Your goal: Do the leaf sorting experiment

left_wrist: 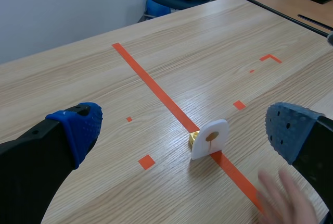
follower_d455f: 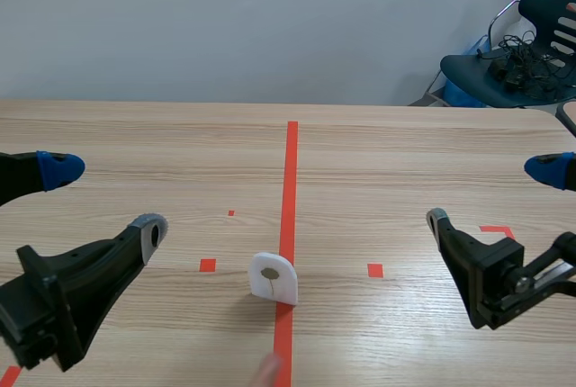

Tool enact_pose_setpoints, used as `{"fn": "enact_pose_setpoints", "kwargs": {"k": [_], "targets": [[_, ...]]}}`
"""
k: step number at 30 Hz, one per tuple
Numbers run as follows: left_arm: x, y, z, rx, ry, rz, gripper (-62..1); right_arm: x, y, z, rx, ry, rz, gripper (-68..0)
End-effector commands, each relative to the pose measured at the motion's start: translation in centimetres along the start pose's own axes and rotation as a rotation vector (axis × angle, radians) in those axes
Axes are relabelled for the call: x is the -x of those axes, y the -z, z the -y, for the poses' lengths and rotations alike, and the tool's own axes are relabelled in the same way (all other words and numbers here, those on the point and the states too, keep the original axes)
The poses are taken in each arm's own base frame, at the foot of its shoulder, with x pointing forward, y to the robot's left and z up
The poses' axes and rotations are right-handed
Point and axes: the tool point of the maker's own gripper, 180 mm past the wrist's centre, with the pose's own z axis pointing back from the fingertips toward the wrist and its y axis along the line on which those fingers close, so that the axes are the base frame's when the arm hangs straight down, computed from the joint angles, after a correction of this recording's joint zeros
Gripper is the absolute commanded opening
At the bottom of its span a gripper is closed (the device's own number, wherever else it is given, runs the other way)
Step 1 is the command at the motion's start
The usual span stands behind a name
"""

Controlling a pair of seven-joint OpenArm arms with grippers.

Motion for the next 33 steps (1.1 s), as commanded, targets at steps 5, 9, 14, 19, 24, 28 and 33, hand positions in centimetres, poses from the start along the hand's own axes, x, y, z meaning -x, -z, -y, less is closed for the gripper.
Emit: {"fn": "enact_pose_setpoints", "kwargs": {"k": [5, 9, 14, 19, 24, 28, 33], "targets": [[-0.6, 0.1, 0.0, 0.0, -0.003, 0.025, 1.4, -1.1, 0.2, 0.4, 0.004, -0.012, 0.04, 0.4], [-0.6, 0.1, 0.0, 0.002, -0.003, 0.025, 1.4, -0.4, 0.3, 0.4, 0.005, -0.012, 0.001, 0.4], [-0.6, 0.1, 0.0, 0.002, -0.003, 0.025, 1.4, -0.3, 0.3, -0.4, -0.036, -0.005, -0.004, 0.4], [-0.6, 0.1, 0.0, 0.002, -0.003, 0.025, 1.4, 0.2, 1.1, -3.4, -0.178, 0.001, -0.023, 0.4], [-0.6, 0.1, 0.0, 0.003, -0.003, 0.025, 1.4, 2.1, 2.9, -6.3, -0.265, 0.009, -0.041, 0.4], [-0.6, 0.1, 0.0, 0.003, -0.003, 0.025, 1.4, 3.8, 5.1, -8.9, -0.319, 0.024, -0.053, 0.4], [-0.6, 0.1, 0.0, 0.003, -0.003, 0.025, 1.4, 5.5, 8.1, -12.3, -0.379, 0.08, -0.05, 0.4]]}}
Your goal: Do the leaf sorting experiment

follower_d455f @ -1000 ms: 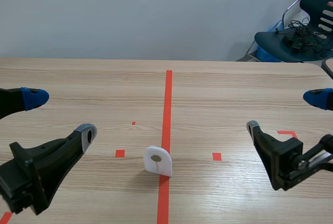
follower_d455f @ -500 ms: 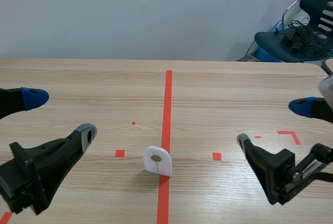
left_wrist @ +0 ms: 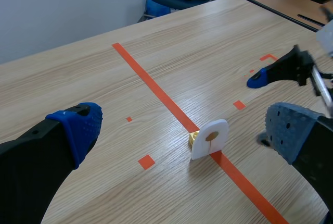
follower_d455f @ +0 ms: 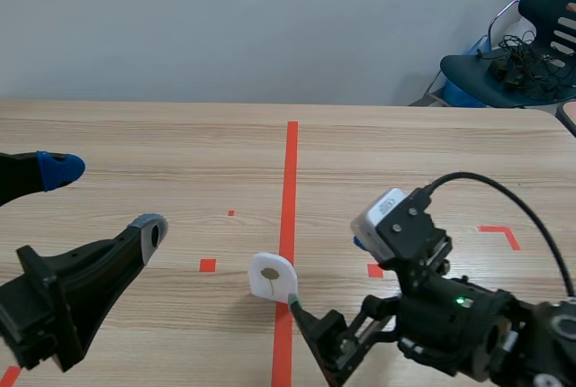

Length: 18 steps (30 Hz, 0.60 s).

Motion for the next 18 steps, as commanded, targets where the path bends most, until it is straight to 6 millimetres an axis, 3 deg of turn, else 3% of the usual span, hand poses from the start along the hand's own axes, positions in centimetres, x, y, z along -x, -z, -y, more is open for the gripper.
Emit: {"fn": "enact_pose_setpoints", "kwargs": {"k": [1, 7, 13, 18], "targets": [[-0.6, 0.1, 0.0, 0.002, -0.003, 0.025, 1.4, -1.6, 1.2, 0.2, -0.001, -0.003, 0.065, 0.4], [-0.6, 0.1, 0.0, 0.002, -0.003, 0.026, 1.4, -0.3, 5.4, -2.5, -0.071, -0.001, 0.037, -0.9], [-0.6, 0.1, 0.0, 0.002, -0.002, 0.026, 1.4, 0.0, 6.3, -3.2, -0.083, 0.016, 0.029, -34.4], [-0.7, 0.1, 0.0, 0.002, -0.001, 0.028, 1.4, 0.0, 6.2, -3.0, -0.077, 0.014, 0.028, -55.2]]}}
